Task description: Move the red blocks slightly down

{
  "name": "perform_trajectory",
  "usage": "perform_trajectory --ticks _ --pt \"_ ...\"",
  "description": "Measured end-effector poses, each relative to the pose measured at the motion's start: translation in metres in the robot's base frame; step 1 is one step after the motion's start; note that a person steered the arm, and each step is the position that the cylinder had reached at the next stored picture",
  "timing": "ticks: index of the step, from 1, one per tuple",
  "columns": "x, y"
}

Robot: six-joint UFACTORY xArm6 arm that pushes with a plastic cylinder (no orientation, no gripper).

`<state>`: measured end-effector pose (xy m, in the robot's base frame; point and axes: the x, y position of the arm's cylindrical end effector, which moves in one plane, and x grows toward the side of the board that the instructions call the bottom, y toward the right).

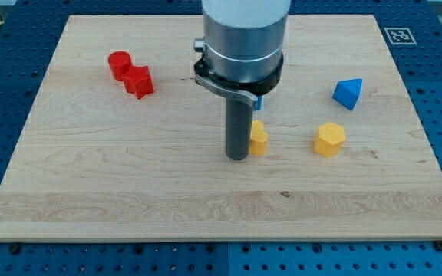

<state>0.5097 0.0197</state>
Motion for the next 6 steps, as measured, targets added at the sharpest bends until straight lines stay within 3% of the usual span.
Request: perform_trajectory --ticks 1,3,5,6 --pt "-0.009 -0.033" --pt "-0.083 -0.089" --pt "-0.086 -0.23" --pt "-0.133 -0.272"
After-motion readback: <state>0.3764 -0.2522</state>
